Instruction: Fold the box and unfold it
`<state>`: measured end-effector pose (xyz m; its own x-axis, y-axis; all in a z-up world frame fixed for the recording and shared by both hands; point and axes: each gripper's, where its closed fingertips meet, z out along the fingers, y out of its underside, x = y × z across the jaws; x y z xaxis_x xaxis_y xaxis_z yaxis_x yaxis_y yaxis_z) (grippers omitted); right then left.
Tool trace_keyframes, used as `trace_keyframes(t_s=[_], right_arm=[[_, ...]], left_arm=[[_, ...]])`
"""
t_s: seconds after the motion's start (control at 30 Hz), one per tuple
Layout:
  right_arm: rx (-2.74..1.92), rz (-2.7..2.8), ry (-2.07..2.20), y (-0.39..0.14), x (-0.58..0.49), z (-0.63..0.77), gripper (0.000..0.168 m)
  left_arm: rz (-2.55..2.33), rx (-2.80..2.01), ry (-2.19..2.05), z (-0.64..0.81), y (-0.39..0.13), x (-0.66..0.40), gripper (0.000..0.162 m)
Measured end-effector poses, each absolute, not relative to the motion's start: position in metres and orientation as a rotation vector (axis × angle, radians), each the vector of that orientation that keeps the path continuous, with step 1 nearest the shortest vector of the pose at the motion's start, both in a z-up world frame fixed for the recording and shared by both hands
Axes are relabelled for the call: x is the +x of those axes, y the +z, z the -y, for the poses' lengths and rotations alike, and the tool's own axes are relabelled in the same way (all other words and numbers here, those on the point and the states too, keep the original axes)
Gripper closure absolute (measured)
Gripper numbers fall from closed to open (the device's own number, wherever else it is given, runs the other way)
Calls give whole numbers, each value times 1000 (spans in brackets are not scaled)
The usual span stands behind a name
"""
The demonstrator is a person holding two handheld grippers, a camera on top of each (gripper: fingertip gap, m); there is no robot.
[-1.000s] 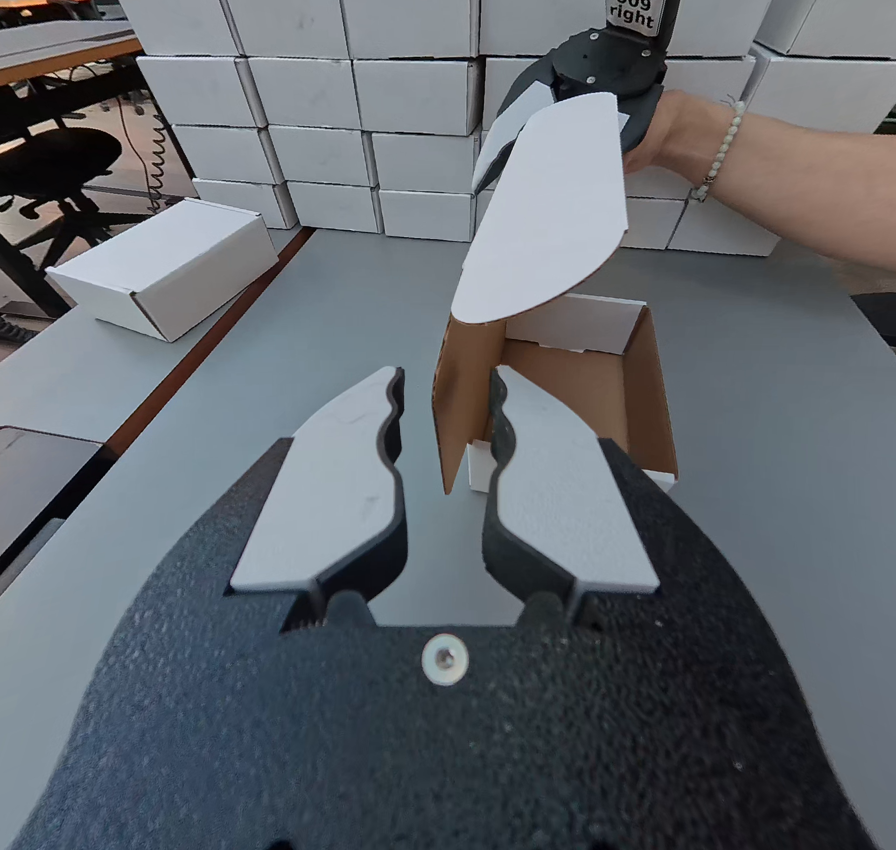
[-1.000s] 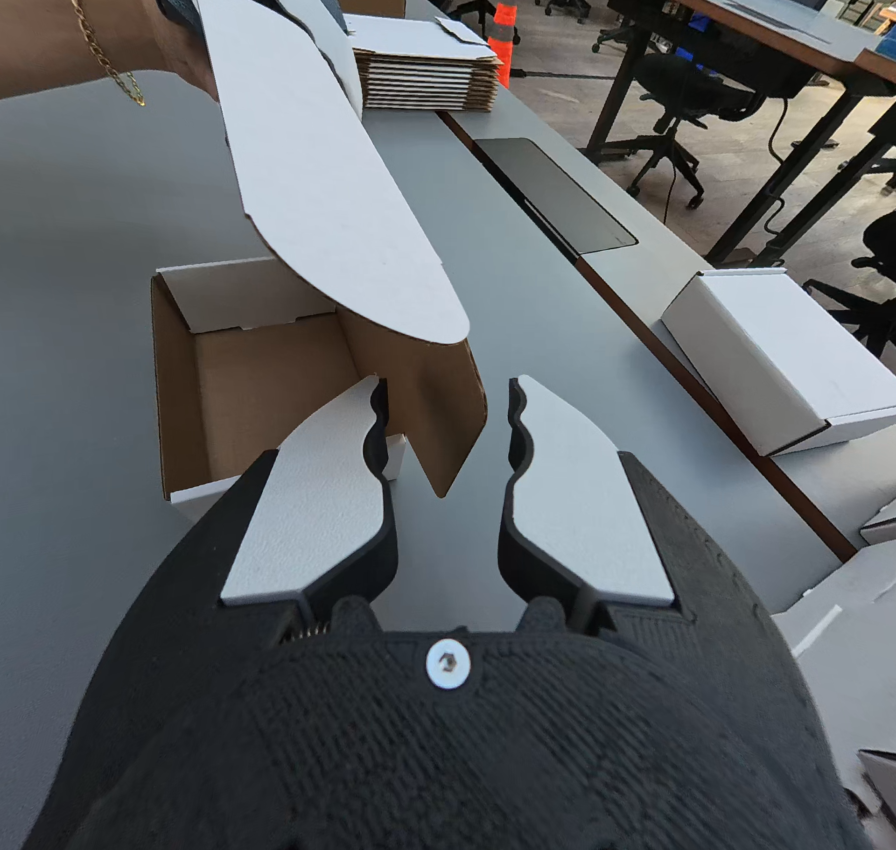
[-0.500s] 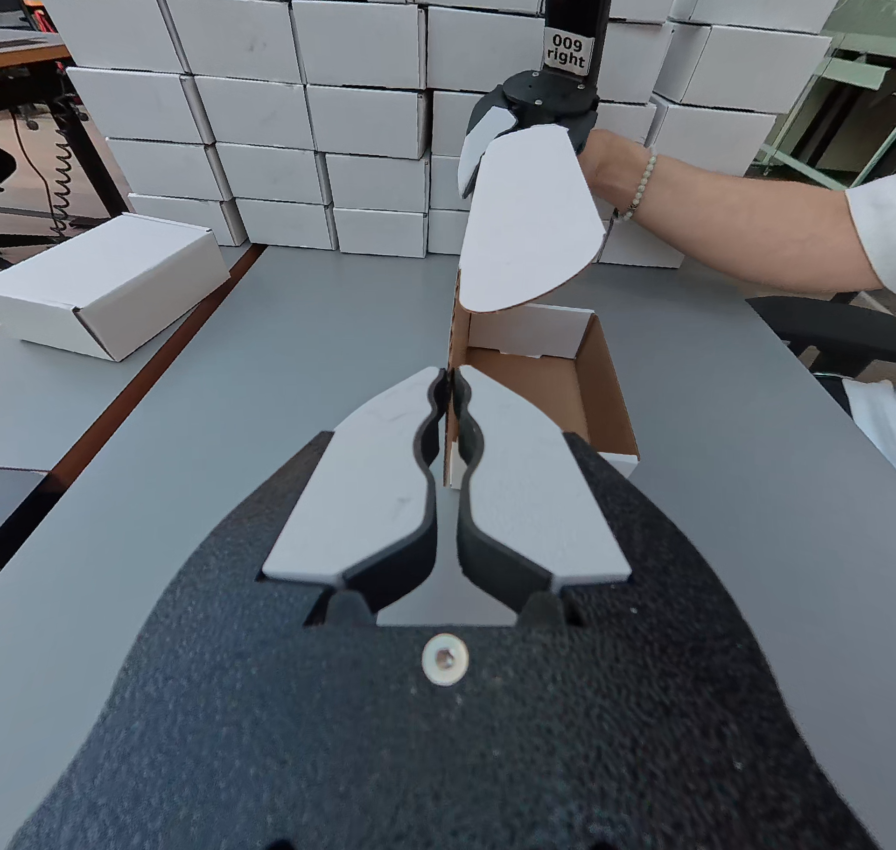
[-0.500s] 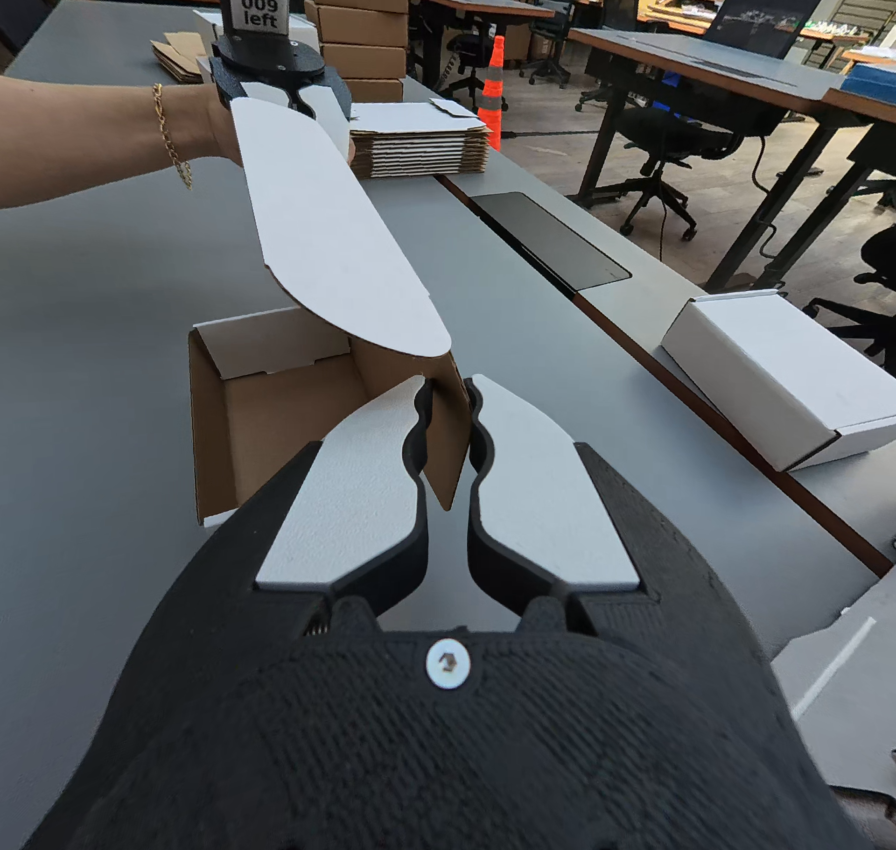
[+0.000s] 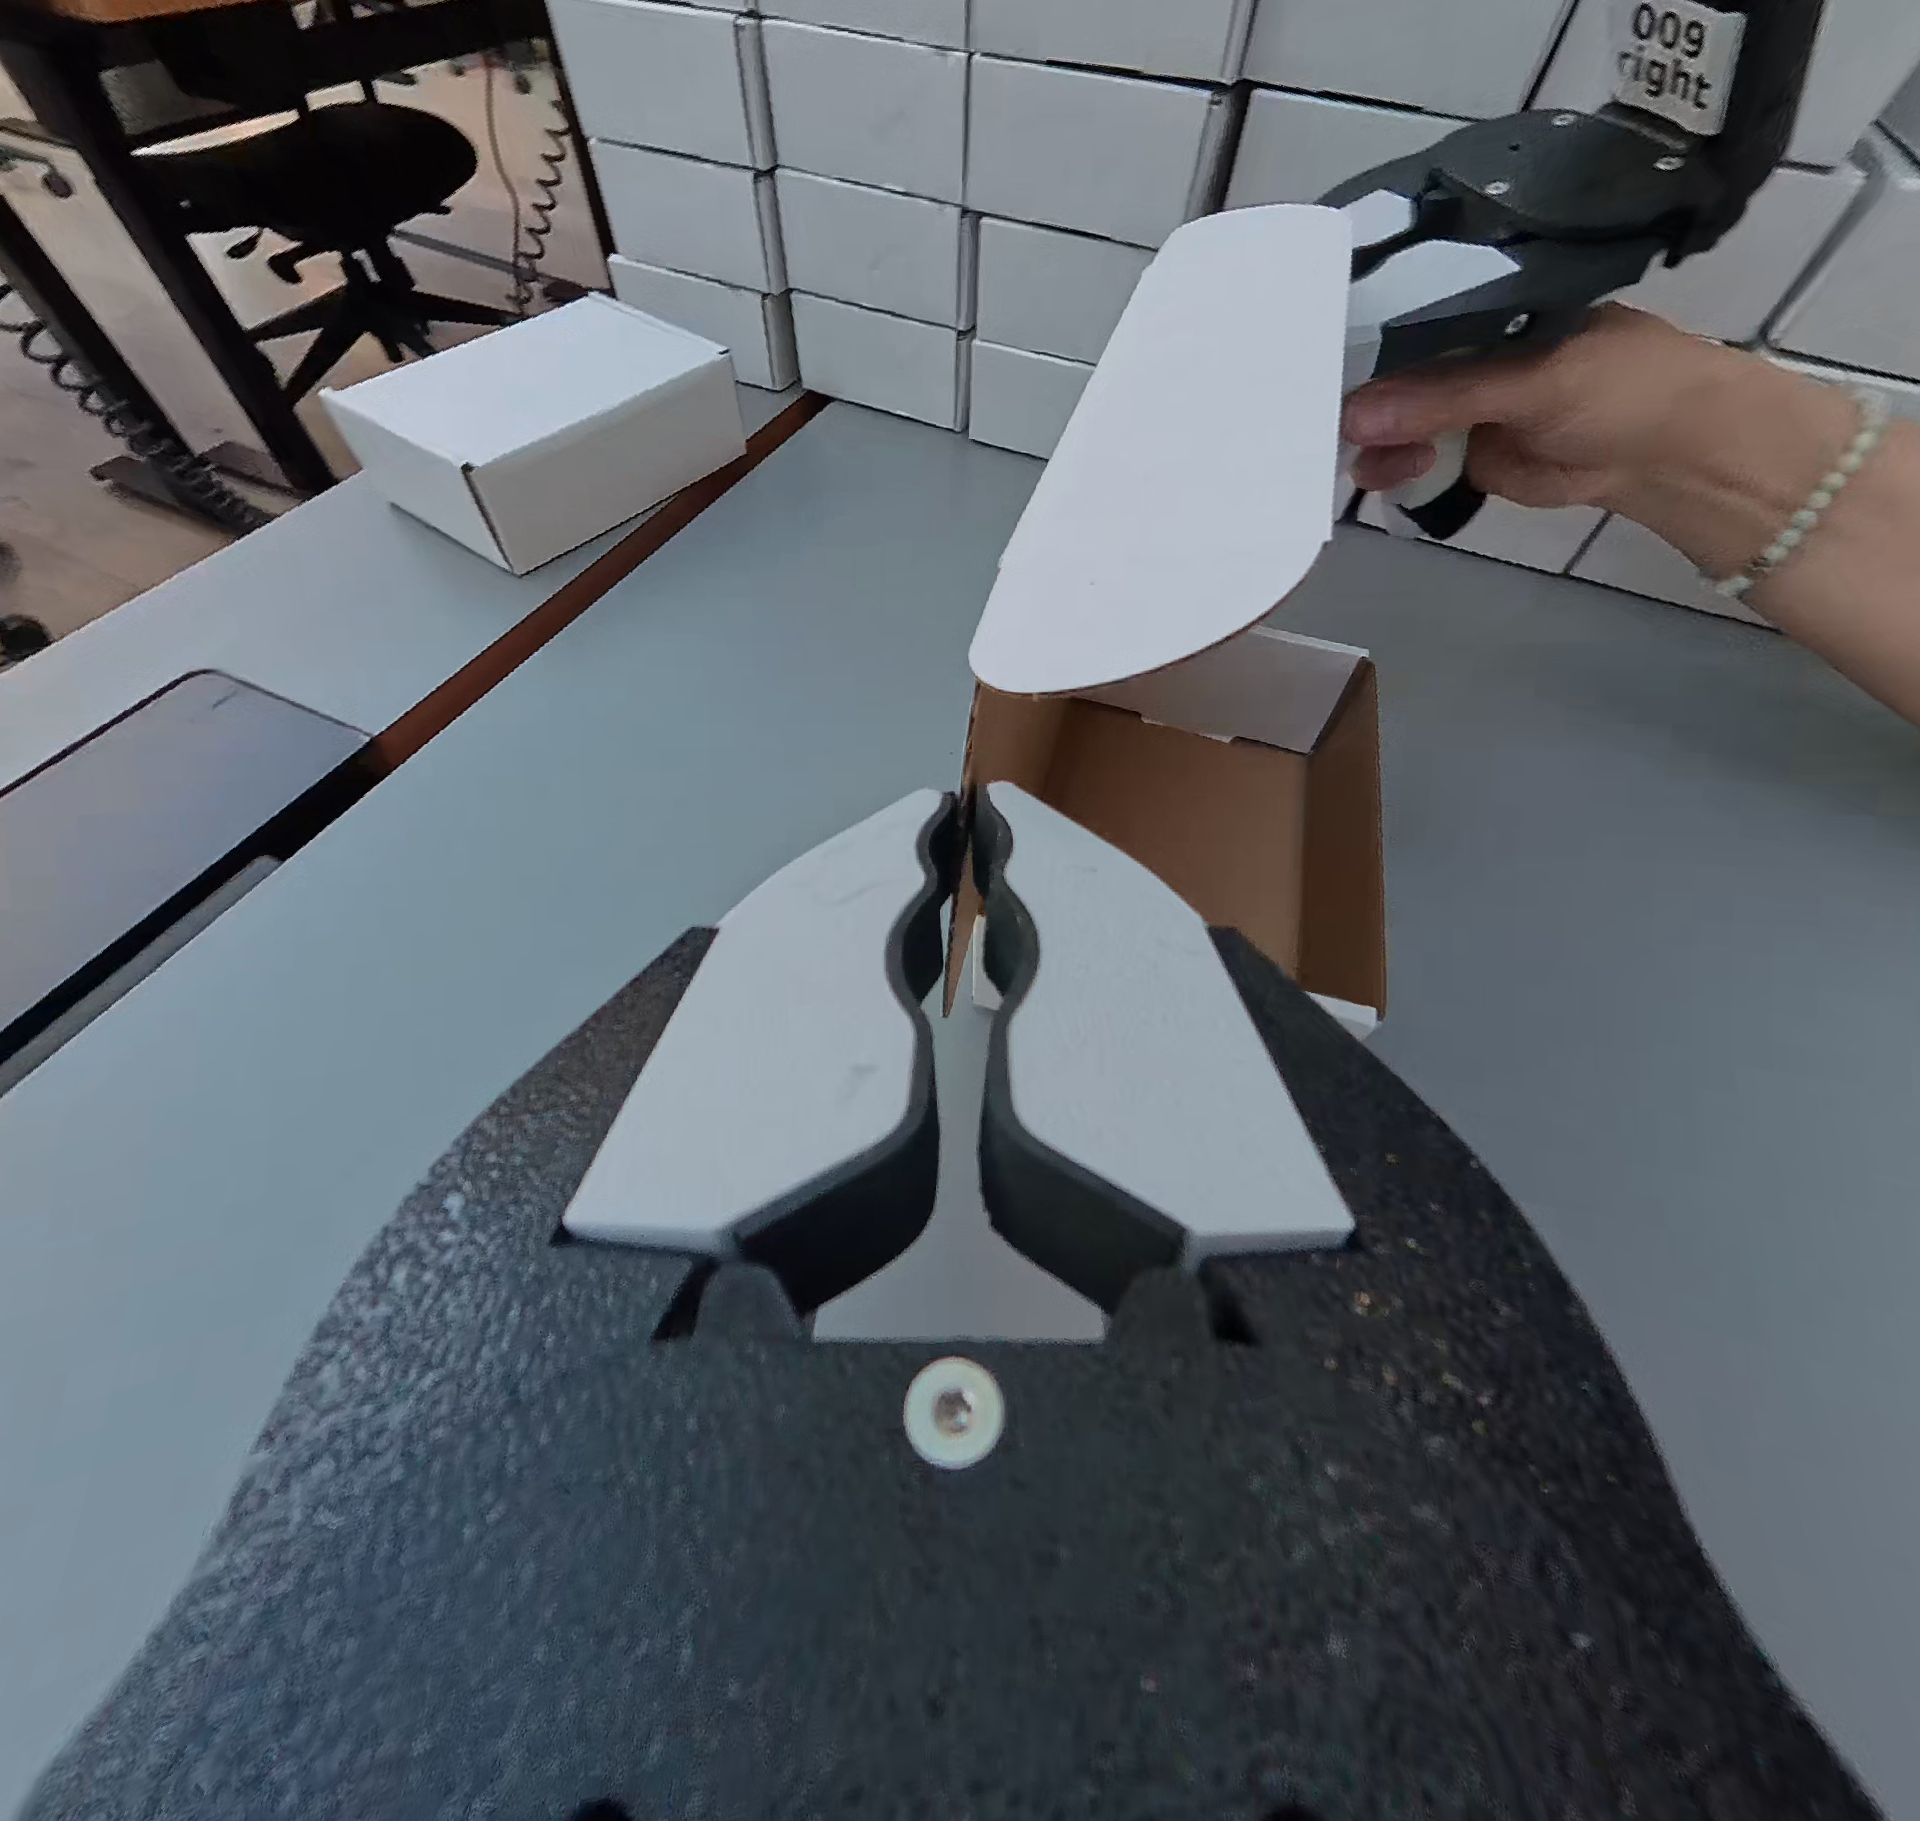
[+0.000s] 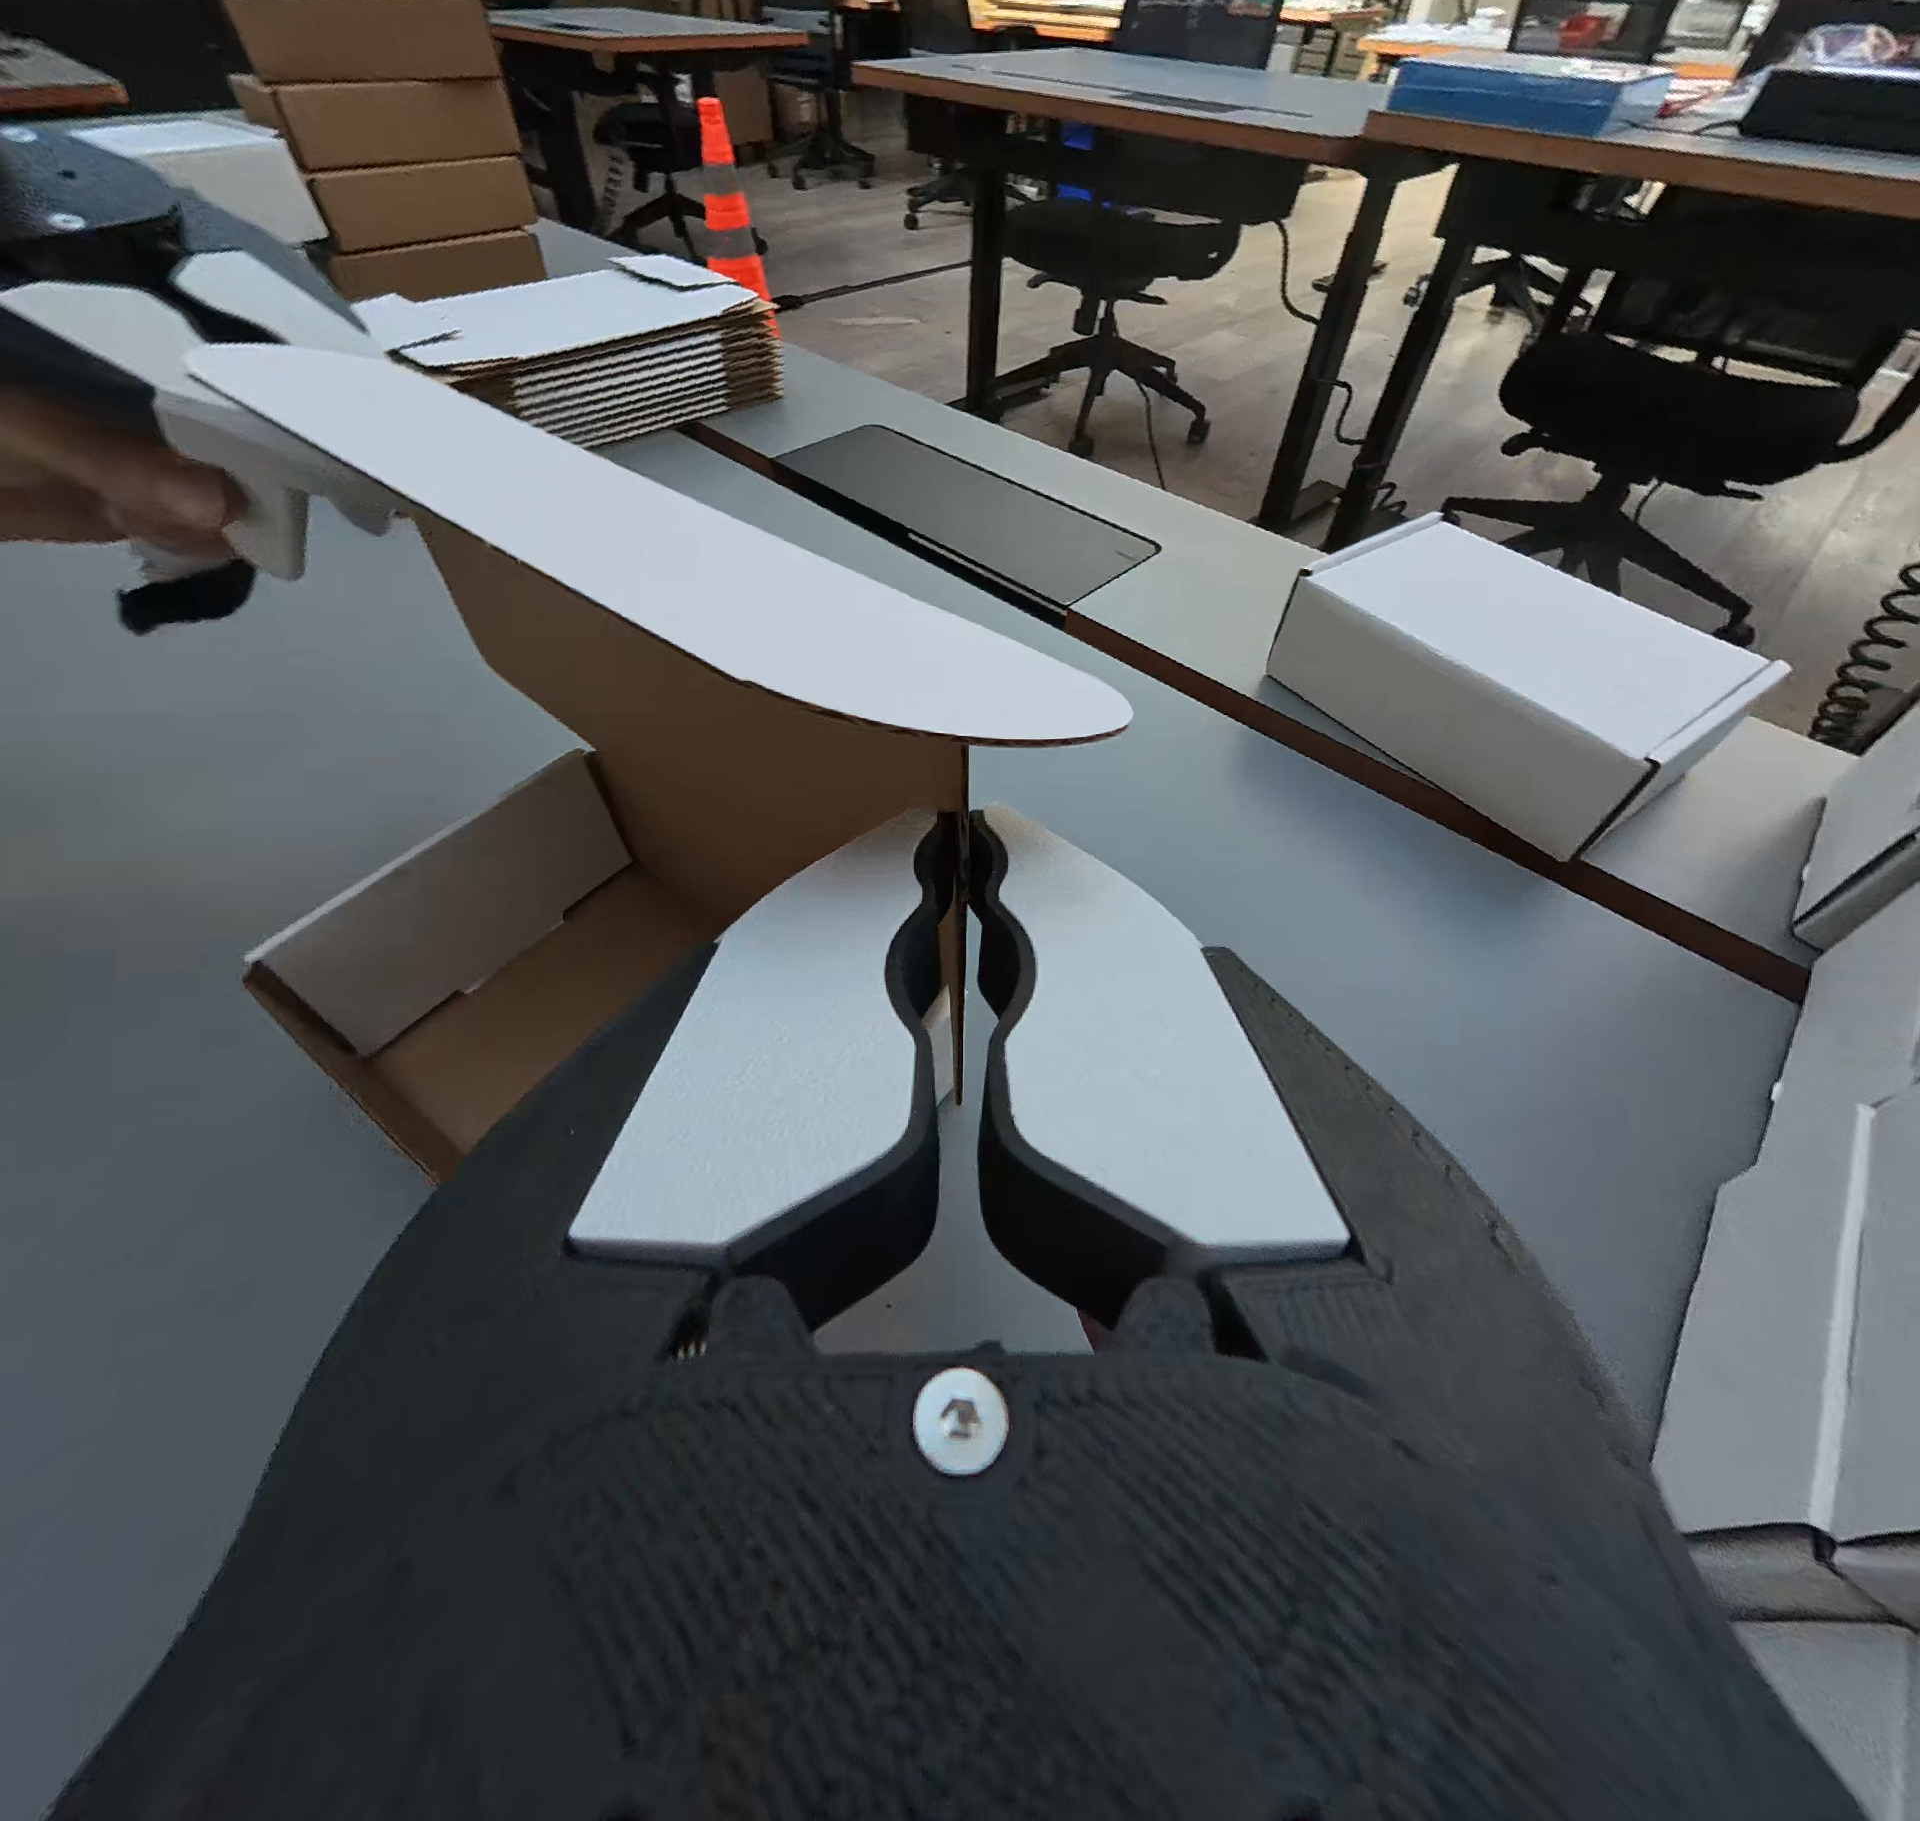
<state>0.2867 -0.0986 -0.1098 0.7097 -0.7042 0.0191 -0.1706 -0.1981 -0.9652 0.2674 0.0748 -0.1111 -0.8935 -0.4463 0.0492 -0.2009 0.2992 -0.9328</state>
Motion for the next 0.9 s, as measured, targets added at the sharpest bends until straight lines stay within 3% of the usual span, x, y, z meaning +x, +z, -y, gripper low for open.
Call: trace_keyframes(t_s=[0.4, 0.9], right_arm=[[-1429, -1071, -751, -101, 286, 64, 166], [-1045, -1207, -616, -115, 270, 60, 163]], left_arm=[[-1763, -1221, -1143, -78, -113, 281, 158], [-1530, -1425, -1173, -57, -125, 258, 152]])
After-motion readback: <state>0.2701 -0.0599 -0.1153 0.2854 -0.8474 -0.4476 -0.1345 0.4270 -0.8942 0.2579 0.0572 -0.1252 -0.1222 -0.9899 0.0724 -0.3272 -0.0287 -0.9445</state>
